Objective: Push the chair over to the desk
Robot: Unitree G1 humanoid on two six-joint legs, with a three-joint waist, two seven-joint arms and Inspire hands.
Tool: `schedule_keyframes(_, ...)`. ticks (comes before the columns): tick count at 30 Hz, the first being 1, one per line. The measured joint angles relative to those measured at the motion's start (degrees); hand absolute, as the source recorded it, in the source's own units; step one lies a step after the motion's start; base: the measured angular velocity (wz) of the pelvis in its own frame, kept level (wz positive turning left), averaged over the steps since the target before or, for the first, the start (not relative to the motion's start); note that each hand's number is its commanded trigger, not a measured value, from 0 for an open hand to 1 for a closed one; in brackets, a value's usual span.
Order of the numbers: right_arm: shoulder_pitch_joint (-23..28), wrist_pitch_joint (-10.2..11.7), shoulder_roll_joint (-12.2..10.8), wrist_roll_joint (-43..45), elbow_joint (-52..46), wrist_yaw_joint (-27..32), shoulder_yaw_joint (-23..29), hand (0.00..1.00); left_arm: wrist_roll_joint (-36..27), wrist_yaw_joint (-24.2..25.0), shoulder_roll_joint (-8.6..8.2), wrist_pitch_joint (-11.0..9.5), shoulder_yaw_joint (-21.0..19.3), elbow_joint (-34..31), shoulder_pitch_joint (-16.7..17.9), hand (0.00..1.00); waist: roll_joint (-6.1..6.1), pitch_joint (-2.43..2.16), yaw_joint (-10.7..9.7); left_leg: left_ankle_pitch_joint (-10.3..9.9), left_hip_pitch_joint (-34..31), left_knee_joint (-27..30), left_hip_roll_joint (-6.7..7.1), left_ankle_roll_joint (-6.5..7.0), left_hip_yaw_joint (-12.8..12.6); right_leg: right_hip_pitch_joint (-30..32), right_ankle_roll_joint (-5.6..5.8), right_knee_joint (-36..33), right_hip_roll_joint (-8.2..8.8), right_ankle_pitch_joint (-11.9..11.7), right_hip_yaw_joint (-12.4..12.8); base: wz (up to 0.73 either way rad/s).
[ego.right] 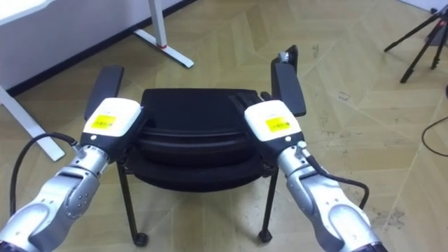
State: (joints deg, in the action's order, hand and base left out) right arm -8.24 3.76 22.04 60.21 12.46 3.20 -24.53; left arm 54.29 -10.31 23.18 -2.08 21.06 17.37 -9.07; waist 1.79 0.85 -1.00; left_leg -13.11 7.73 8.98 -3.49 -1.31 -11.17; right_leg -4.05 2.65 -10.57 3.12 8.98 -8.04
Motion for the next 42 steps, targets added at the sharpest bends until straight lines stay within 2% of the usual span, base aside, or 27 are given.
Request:
schedule_keyframes(5,-0.22,-0.23,-0.03,0.00,0.14,-0.21,-0.74,1.00,0.01,-0.01,-0.15,-0.44,0.15,-0.13,-0.11,1.00,-0.25,0.00,0.17,0.00,-0.23,0.00,0.00,0.00,0.44,-0.01,0.00,0.08,0.02,0.00,-0.47,0.04)
schedule_keyframes(13,-1.15,-2.52,-0.70,0.13,1.52,-0.34,-1.22,1.00,0.09,0.22,-0.59,-0.95,1.90,-0.30,-0.55,1.00,-0.36,-0.06,0.12,0.00,0.03,0.04,0.07,0.00,2.31,-1.72,0.01,1.04,0.13,0.01,-1.94,0.13)
schedule_keyframes(29,-0.16,-1.80,-0.57,2.12,2.55,3.21,-1.27,1.00,0.23,0.21,-0.23,-1.67,2.02,-0.51,-0.50,1.00,-0.39,-0.09,0.58,0.00,-0.13,0.13,0.12,0.00,2.80,-1.85,0.02,1.04,0.19,0.02,-2.38,0.01)
schedule_keyframes(35,0.11,-1.69,-0.06,2.14,2.54,3.49,-1.38,1.00,0.43,0.21,-0.40,-1.67,2.18,-0.51,-0.47,1.00,-0.32,-0.32,1.19,0.00,-0.19,0.40,0.09,0.00,2.78,-1.84,0.02,1.01,0.26,0.02,-2.97,0.00)
schedule_keyframes(39,0.13,-0.38,0.08,1.93,3.50,3.78,-1.40,1.00,0.57,0.20,-0.35,-1.77,2.18,-0.31,-0.04,1.00,-0.19,-0.38,1.49,0.00,0.87,0.55,-0.10,-0.01,3.56,-2.47,-0.02,0.80,0.14,0.12,-2.98,0.00)
schedule_keyframes(42,-0.01,1.20,-0.78,2.11,6.30,4.89,-1.37,1.00,0.70,-0.17,-0.36,-2.92,2.22,1.95,-0.07,1.00,0.48,-0.45,1.50,0.00,1.78,1.58,-0.20,-0.01,3.92,-4.00,-0.39,0.71,0.11,0.72,-3.11,0.02)
